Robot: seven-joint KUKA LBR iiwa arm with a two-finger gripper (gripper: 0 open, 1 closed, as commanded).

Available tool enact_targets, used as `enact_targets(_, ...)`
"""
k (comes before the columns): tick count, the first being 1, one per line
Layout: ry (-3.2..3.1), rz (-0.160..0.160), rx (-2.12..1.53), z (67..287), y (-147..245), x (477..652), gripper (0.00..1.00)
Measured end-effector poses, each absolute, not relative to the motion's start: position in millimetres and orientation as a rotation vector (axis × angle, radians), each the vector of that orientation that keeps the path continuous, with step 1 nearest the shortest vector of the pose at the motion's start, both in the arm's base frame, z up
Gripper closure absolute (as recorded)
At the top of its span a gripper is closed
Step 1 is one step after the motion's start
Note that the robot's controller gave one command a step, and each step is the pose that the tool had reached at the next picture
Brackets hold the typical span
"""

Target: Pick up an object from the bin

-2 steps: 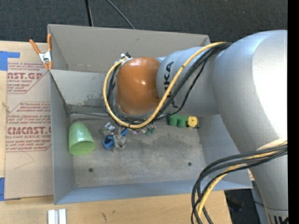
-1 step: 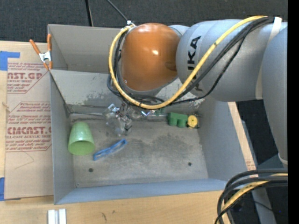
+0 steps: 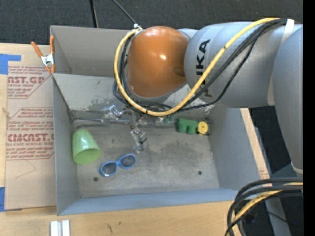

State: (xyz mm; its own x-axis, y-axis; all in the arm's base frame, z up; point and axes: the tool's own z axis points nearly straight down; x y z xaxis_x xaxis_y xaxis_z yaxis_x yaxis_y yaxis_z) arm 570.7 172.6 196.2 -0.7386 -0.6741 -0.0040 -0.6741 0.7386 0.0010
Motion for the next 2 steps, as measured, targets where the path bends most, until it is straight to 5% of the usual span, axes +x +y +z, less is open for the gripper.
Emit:
enact_targets(1, 2.890, -0.005, -1.248, 76.0, 164.7, 518.6, 0.00)
enact_targets(2, 2.881, 0.003, -1.249, 79.2, 168.6, 519.7, 1.00)
